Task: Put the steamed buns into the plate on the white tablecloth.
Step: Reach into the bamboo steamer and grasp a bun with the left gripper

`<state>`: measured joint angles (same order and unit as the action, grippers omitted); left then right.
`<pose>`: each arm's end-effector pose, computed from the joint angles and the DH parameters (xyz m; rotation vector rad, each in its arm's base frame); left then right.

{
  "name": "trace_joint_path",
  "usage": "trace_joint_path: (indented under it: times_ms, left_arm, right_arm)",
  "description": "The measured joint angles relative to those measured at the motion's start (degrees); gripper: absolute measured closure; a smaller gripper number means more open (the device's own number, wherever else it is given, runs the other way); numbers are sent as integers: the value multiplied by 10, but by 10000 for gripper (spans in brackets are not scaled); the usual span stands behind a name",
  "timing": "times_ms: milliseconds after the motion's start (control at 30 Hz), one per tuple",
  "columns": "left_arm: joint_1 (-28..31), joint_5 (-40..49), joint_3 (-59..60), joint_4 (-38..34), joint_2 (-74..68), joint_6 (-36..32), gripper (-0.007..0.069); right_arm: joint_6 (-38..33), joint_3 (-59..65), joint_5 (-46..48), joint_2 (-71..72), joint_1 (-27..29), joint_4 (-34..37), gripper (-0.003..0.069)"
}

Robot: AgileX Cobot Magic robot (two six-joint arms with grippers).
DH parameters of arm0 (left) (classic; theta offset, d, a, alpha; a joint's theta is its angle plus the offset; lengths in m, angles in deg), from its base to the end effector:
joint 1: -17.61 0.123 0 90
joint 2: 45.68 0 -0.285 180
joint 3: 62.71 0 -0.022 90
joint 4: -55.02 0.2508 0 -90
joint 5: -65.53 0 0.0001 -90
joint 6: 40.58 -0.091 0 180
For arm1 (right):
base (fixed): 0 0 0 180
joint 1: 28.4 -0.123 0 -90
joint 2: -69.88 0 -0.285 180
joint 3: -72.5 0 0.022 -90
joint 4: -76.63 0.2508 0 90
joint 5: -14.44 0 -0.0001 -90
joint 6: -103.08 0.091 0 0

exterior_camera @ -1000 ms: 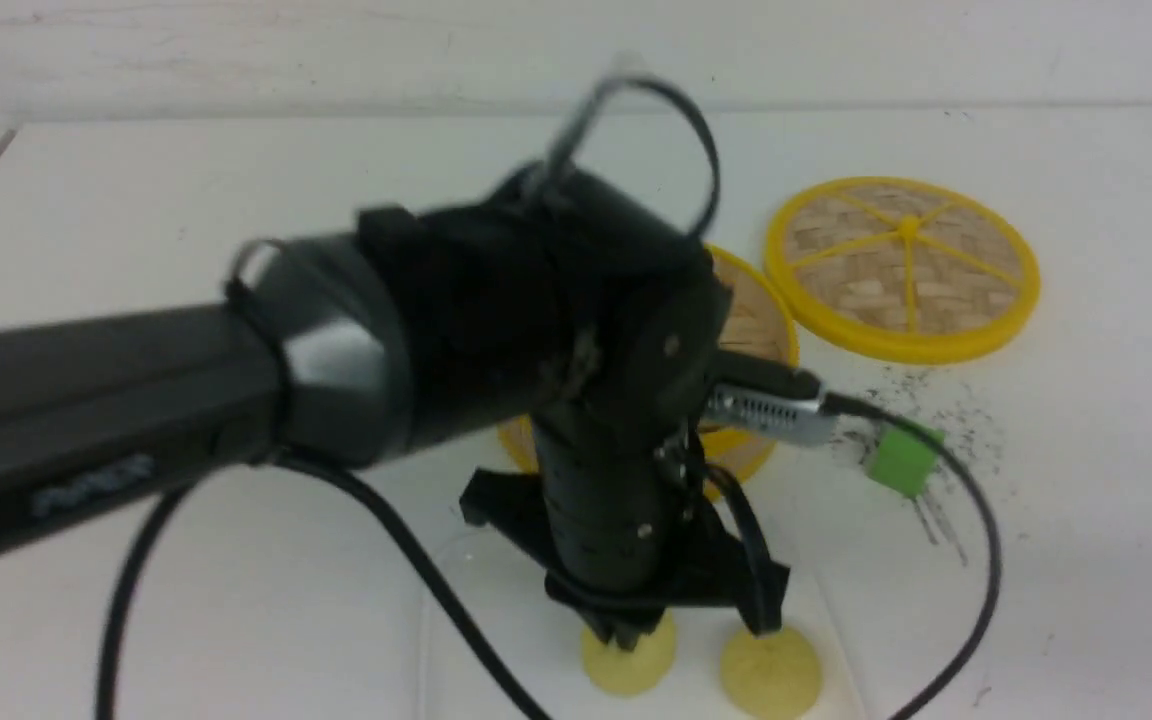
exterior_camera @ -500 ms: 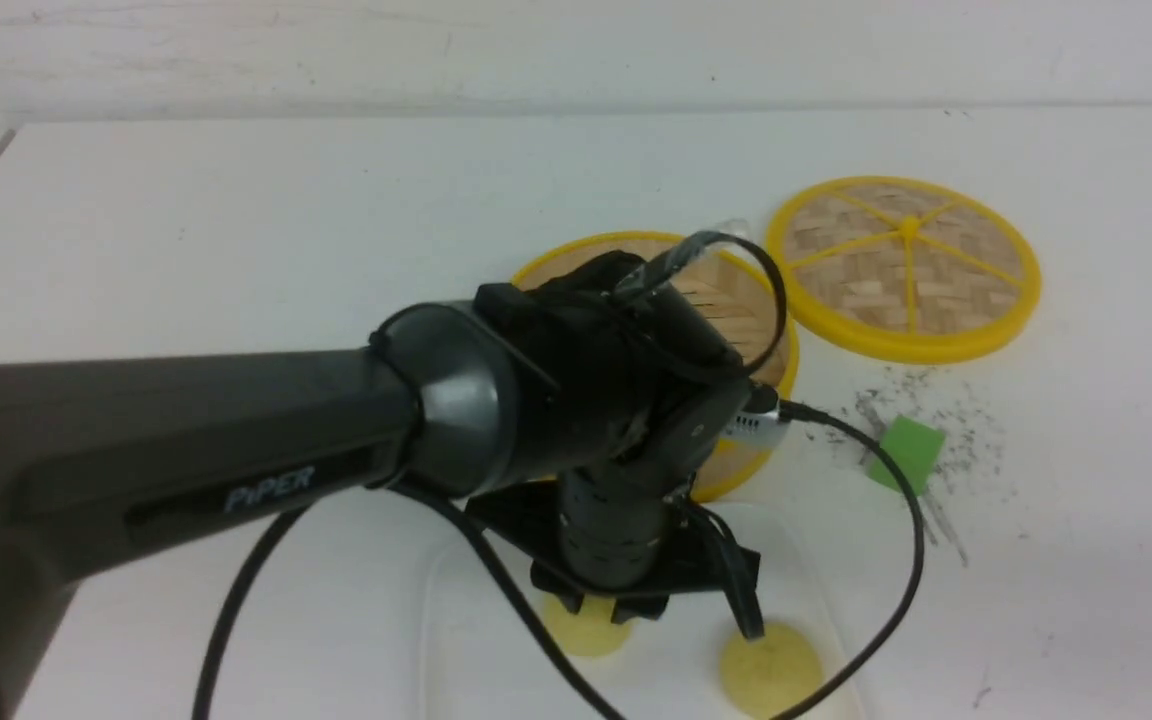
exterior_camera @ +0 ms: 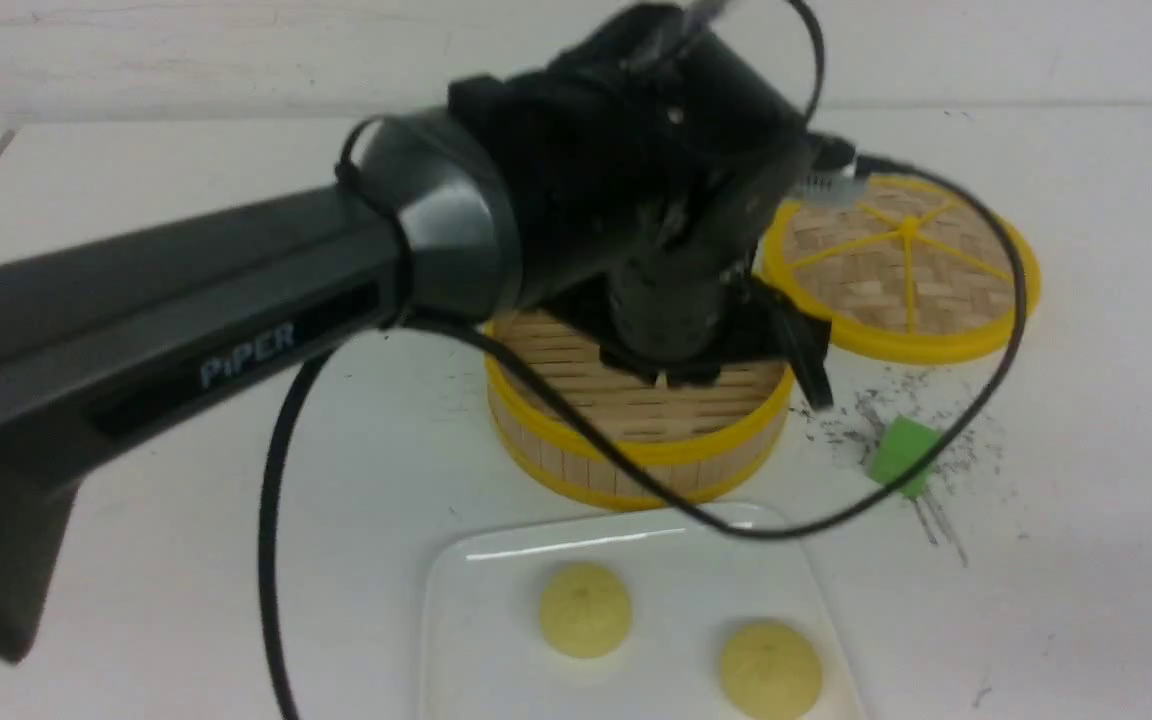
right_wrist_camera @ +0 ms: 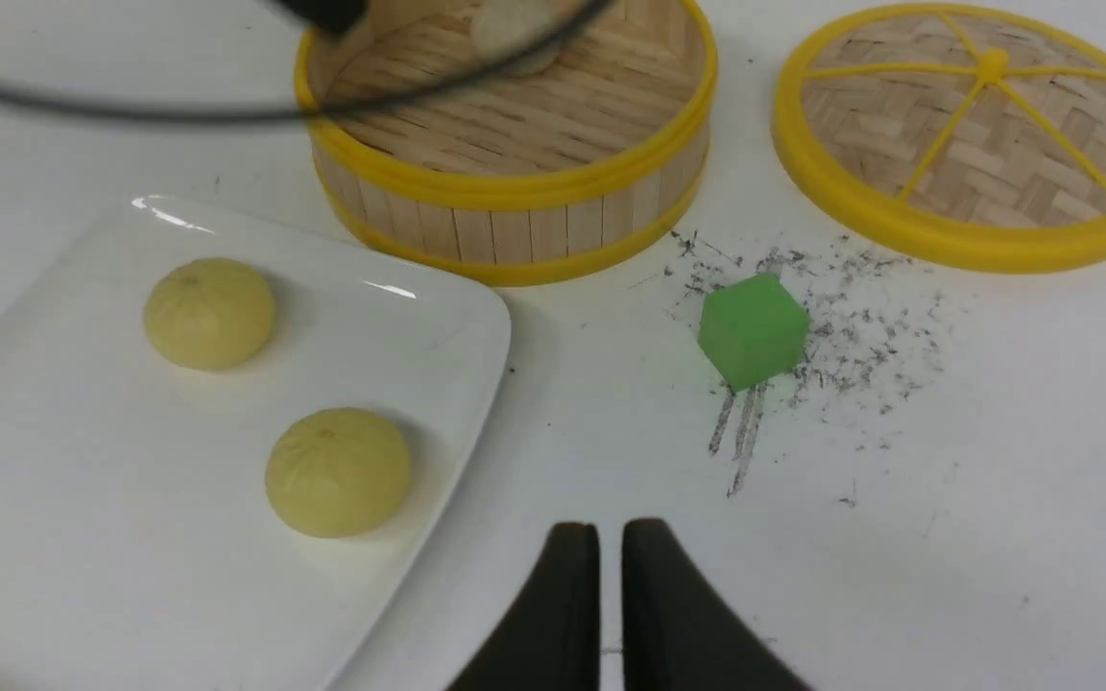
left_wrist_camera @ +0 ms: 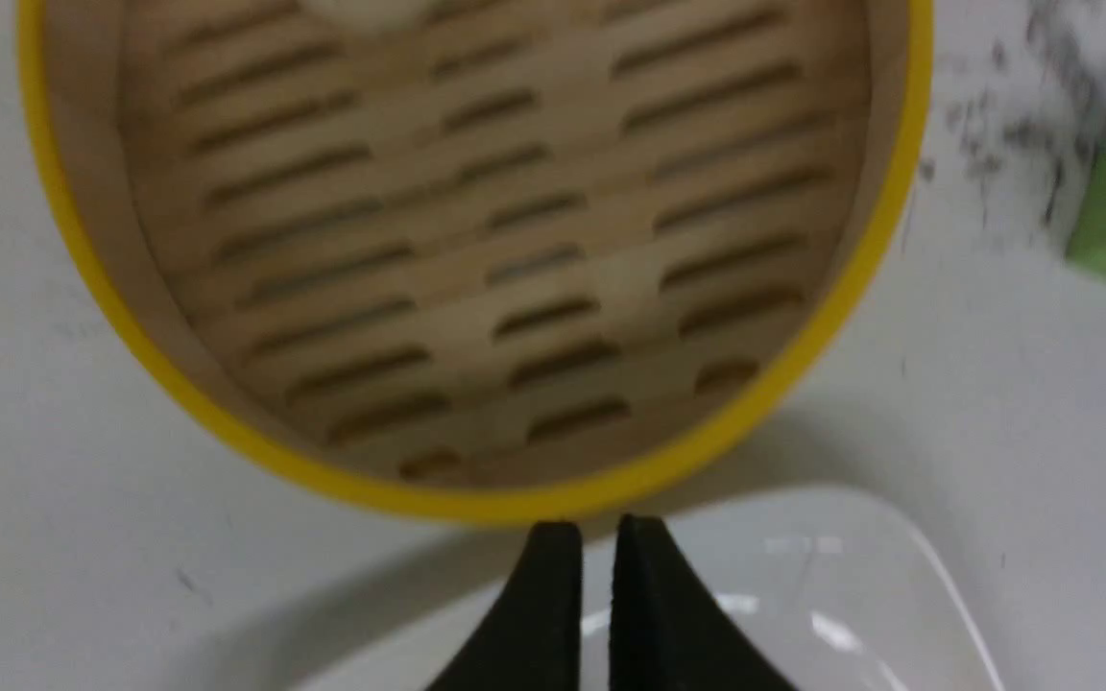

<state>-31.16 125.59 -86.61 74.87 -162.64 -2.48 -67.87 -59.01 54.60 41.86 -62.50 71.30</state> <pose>0.2984 -0.2998 0.3091 0.3696 2.5456 -0.1003 0.0597 0.0338 0.2961 -0.4793 1.9962 0.3664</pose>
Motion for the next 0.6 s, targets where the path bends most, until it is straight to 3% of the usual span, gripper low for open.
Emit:
trace_joint_path:
  times_ms: [167,333,433,600]
  left_arm:
    - [74,9,-102,-55,-61,-22,622]
    - [152,6,-200,-180,-140,-94,608]
    - [164,6,-221,-202,-162,-125,573]
    - [165,4,-232,-204,-207,-184,392]
  right_arm:
    - [0,0,0,0,0,-1,594]
    - [0,0,0,0,0,-5,585]
    - [0,0,0,0,0,-5,582]
    - [0,0,0,0,0,-7,577]
